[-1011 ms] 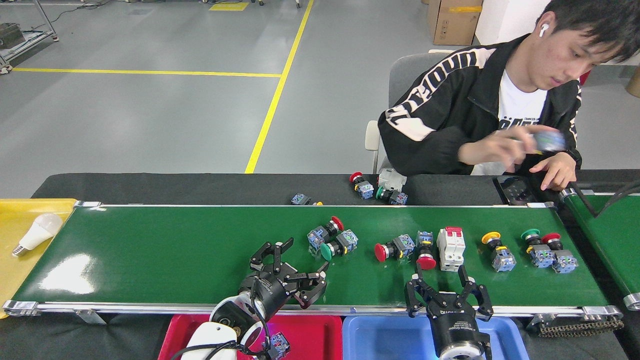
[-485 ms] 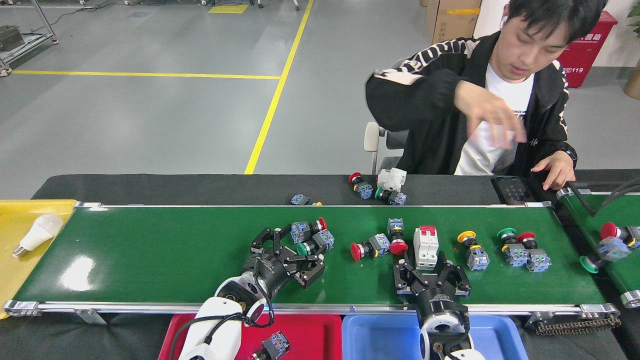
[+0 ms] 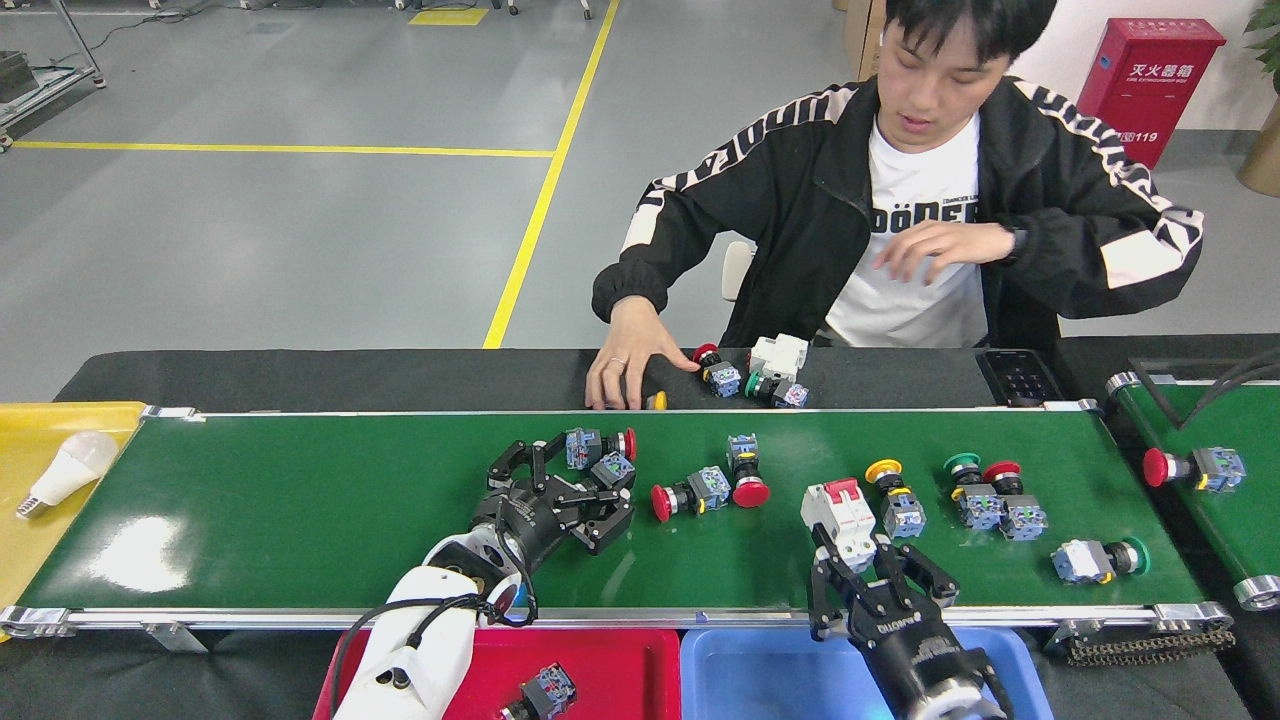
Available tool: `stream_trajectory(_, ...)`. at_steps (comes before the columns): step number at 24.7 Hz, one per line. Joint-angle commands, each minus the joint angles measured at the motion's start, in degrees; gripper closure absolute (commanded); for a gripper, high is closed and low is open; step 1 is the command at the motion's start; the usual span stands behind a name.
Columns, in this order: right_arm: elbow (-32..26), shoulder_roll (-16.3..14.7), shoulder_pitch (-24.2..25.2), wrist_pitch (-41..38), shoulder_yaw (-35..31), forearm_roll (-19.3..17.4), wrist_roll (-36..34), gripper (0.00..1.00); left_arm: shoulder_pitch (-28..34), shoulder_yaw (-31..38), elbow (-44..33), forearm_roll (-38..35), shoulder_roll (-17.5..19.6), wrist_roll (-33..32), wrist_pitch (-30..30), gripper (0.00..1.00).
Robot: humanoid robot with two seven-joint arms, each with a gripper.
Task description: Pick switch part from conveyor to tray
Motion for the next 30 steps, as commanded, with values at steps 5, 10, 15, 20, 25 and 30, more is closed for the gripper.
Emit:
stream_trajectory(5,-0.9,-5.4,6.8,-29.0,-13.6,-9.1,-0.3,0.9,0.1,0.0,-0.6,0.4,0.4,1.0,-0.9,0.63)
stream_trajectory(10,0.8,-4.9,10.5,-33.7,-23.5,-9.7,-0.3,0.88,0.4,0.7,-1.0,0.9,0.5,1.5,-2.2,0.86)
stream_trajectory(15,1.2,1.2,10.8,-33.7,-26.5,-9.8,1.8,0.03,3.3,4.9,-8.0,3.1,2.5,1.4,-5.4,0.89)
stream_trajectory(20,-1.2,3.7,10.5,-33.7,-28.6,-9.9,2.9,0.03,16.4,13.5,-27.9,3.4,6.5,1.0,-15.4,0.87)
stream_trajectory(25,-1.4,8.6,6.7,-25.1,-29.4,-9.8,2.9,0.11,34.6,18.6,-46.0,3.6,10.1,2.1,-23.3,0.83)
stream_trajectory(30,-1.4,8.6,2.2,-7.8,-29.3,-6.6,2.8,0.11,42.9,19.1,-51.3,3.7,12.0,4.4,-23.9,0.0)
